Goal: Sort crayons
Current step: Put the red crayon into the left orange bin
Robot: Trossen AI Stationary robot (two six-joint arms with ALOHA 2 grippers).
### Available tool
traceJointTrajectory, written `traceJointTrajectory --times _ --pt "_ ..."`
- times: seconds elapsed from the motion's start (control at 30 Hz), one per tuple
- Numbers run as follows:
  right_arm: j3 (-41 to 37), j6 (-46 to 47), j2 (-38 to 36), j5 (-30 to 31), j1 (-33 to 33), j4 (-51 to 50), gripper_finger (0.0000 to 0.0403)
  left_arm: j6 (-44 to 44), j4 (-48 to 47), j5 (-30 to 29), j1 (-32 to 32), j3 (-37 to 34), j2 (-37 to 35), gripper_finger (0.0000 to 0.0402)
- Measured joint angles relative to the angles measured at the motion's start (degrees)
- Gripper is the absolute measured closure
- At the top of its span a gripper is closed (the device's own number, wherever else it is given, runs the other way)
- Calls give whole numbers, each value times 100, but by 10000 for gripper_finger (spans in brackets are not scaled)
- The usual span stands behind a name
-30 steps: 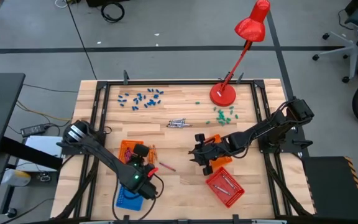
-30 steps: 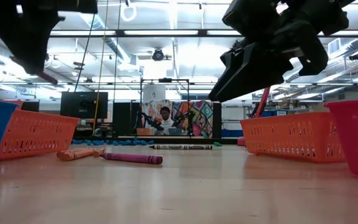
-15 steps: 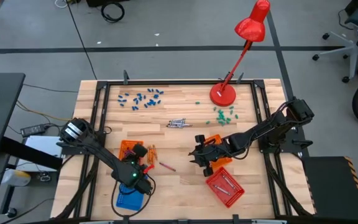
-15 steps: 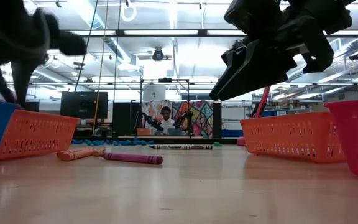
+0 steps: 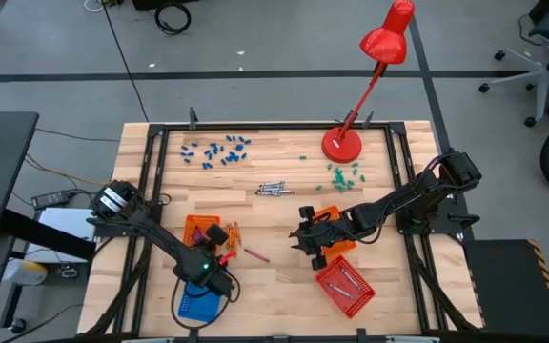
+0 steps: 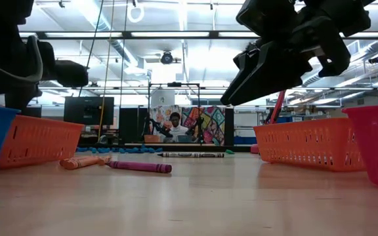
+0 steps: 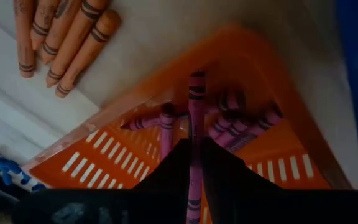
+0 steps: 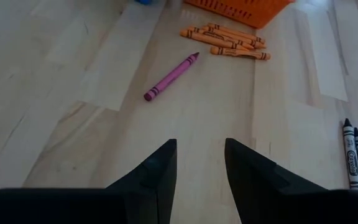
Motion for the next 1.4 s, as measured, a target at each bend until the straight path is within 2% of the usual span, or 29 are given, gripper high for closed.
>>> traceJointTrajectory --times 0.13,0.5,0.8,0.97,1.13,1.27,1.4 --pt "0 2 0 -2 0 0 264 -2 -11 -1 0 0 0 352" --pt "0 4 2 -2 0 0 264 -280 -203 -14 2 49 0 273" --pt "0 4 2 -2 0 0 264 -530 -1457 -852 4 571 3 267" --pt "0 5 2 -2 0 0 264 -575 -1252 -1431 67 794 4 267" --pt "0 37 2 -2 0 0 264 -1046 -1194 -2134 311 1068 4 267" --pt "0 46 2 -3 0 0 264 -1628 -920 -2274 646 1302 4 267" --pt "0 24 2 8 0 -129 264 -2002 -49 -2171 983 1386 4 267"
